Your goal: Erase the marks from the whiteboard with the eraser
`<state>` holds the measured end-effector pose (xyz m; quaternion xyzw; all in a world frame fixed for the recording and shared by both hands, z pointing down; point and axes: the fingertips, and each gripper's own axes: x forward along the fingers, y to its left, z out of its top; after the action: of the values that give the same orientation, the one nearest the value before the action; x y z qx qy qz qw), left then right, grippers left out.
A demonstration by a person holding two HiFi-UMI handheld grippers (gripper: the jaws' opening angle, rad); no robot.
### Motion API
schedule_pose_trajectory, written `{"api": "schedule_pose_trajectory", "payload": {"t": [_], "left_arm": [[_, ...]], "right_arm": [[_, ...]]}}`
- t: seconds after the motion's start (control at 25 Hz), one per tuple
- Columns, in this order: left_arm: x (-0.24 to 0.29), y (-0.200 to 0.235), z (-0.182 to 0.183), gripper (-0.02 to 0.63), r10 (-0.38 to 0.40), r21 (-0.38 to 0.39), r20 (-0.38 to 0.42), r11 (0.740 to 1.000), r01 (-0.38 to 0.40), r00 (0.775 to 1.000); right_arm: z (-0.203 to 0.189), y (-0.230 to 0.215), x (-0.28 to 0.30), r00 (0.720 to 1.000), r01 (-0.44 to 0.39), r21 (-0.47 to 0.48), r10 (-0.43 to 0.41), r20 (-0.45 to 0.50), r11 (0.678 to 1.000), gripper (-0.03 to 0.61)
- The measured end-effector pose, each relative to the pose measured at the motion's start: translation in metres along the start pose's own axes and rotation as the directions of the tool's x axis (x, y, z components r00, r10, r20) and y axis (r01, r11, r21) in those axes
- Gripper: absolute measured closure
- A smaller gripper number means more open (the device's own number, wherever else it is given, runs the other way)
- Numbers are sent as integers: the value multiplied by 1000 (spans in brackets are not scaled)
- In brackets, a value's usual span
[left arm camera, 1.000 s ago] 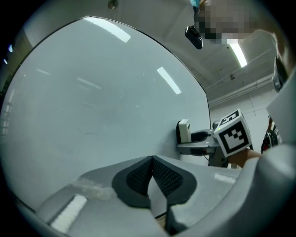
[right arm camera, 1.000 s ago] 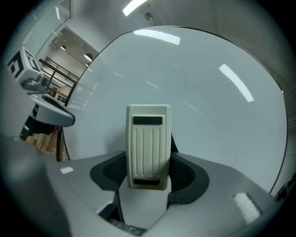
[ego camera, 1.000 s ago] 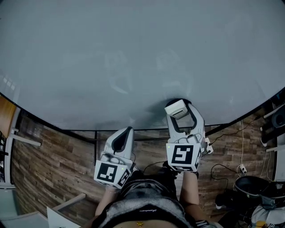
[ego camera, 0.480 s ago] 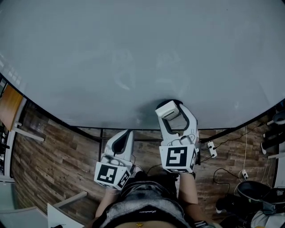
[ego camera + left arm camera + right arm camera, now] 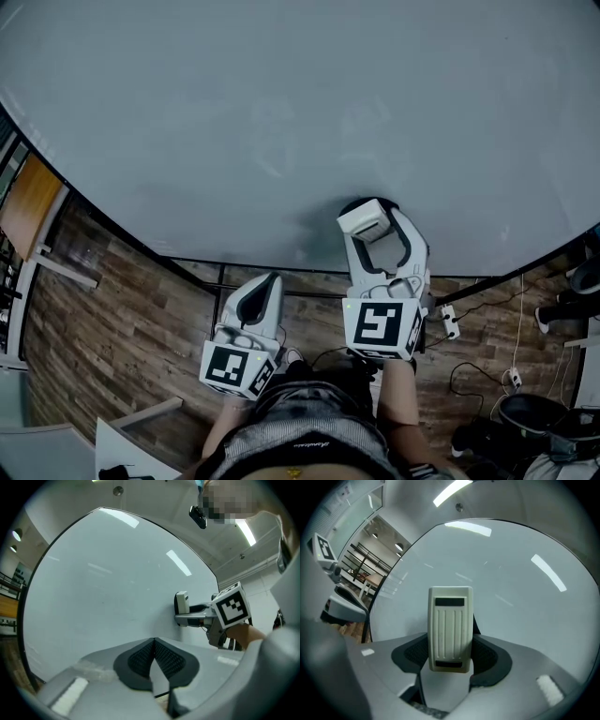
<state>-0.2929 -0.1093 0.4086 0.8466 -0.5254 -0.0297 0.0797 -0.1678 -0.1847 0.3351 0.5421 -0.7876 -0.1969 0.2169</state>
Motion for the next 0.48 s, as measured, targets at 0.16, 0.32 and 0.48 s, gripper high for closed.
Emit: {"api": "schedule_pose_trajectory", "payload": {"t": [0.16,0.32,0.48], "left_arm": [[-10,8,2,609,26,-3,5,1000,-26,1000],[-20,19,3,609,53,-13,11,999,-53,999],[-27,29,7,609,71,-24,18,997,-71,997]], "right_arm": [[20,7,5,999,-9,-37,11,39,999,316],[42,6,5,998,-35,-26,36,43,999,316],[65,7,6,997,-42,-65,46,56,997,316]]}}
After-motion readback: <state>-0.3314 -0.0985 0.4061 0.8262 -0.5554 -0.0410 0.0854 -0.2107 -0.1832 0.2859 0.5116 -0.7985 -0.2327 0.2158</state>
